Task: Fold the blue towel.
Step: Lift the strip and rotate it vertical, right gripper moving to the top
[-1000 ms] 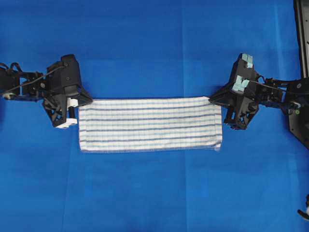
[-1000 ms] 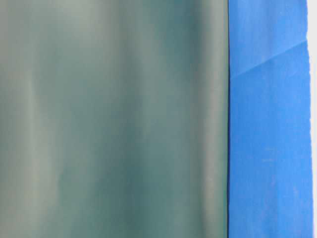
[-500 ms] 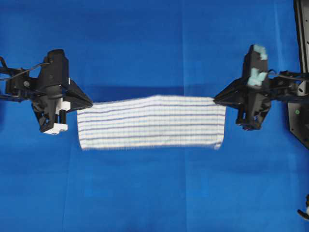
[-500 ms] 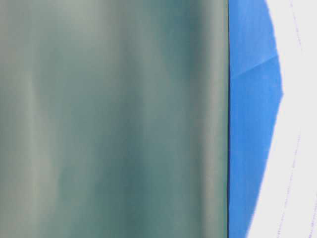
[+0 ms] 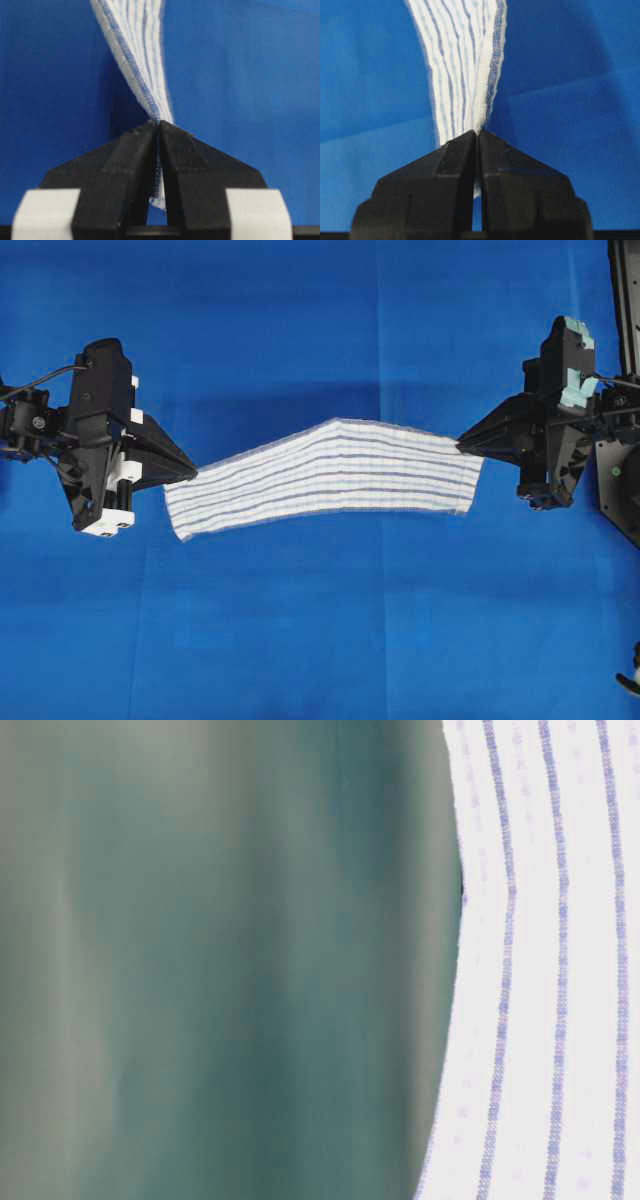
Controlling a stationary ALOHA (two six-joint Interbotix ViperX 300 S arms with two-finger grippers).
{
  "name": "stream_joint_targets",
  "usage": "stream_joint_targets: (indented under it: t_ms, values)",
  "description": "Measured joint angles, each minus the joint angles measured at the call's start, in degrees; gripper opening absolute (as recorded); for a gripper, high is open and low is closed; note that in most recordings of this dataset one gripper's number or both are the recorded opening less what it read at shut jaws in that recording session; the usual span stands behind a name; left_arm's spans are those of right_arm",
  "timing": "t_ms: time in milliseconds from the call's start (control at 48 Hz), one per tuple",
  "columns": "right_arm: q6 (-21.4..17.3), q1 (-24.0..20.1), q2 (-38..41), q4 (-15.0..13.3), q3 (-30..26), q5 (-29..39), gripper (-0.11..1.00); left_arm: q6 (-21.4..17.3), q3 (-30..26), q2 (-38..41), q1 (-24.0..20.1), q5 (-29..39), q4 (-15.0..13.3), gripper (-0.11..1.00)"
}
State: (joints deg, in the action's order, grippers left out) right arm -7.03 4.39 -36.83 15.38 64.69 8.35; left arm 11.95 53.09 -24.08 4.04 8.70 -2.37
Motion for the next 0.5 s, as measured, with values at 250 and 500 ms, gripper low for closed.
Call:
stream_joint_targets:
  t_ms: [250, 500]
  values:
    - [0.1, 1.6, 2.5, -3.1, -2.6, -0.1, 0.01, 1.5, -1.4, 1.1, 1.7, -1.4, -0.4, 0.02]
    - [0.1, 8.5, 8.8, -7.5, -7.6, 0.0, 0.01, 4.6, -4.2, 4.7, 4.7, -5.5, -0.5, 0.02]
